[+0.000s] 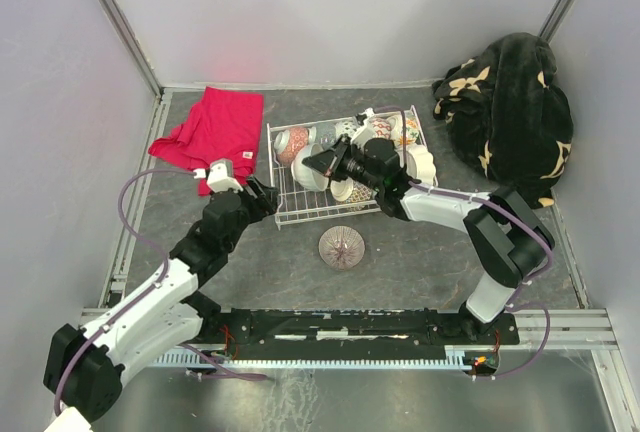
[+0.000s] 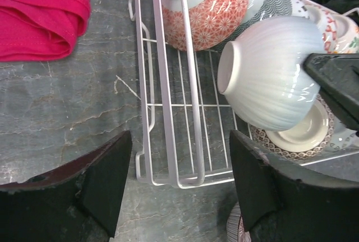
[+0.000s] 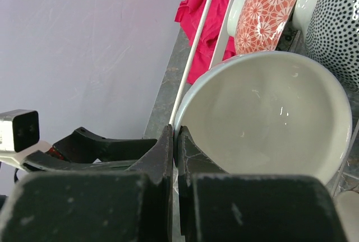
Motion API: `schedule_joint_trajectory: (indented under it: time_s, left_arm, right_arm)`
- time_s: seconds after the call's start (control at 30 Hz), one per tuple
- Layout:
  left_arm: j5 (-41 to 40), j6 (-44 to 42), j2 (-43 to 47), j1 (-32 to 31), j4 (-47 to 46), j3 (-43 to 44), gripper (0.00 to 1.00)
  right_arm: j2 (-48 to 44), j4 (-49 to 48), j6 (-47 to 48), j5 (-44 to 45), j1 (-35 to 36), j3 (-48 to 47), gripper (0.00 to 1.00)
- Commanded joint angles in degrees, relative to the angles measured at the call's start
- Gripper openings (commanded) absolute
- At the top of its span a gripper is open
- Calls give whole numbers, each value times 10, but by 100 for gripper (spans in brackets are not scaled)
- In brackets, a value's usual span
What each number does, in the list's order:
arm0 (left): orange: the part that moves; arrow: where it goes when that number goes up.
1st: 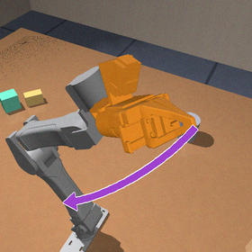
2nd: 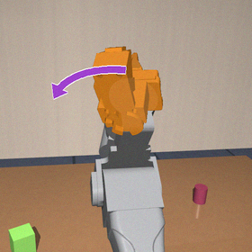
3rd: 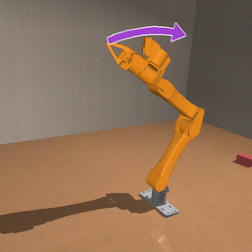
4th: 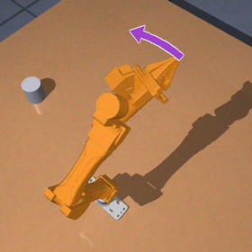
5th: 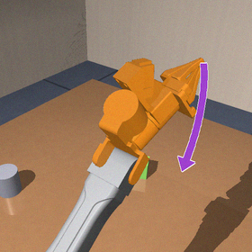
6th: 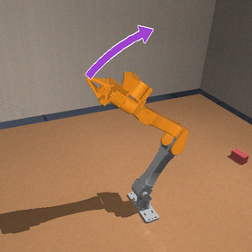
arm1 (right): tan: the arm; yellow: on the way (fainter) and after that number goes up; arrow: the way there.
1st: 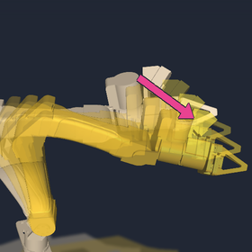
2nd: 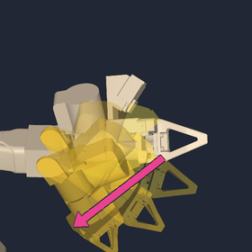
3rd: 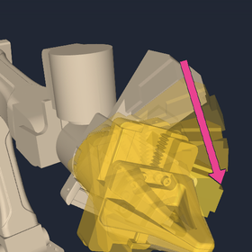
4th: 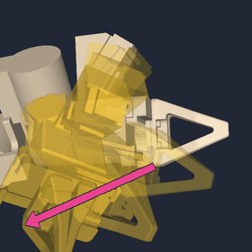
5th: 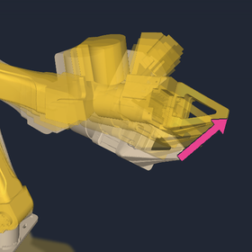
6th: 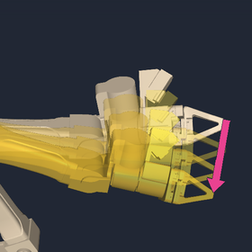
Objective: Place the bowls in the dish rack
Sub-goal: Pick up the bowl from the dish rack.
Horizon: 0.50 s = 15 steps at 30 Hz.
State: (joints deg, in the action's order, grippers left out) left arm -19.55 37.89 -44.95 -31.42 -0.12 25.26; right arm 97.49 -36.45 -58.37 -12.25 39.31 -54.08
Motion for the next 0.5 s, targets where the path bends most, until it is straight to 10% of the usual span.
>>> schedule_joint_trajectory:
  time_s: [0.0, 0.47]
  left_arm:
    - [-34, -26, -28, -9, -24, 34, 74]
    - [-93, -43, -107, -26, -28, 62, 36]
  right_arm:
    - [-36, -73, -18, -33, -10, -28, 2]
    - [-14, -152, -60, -86, -24, -25, 2]
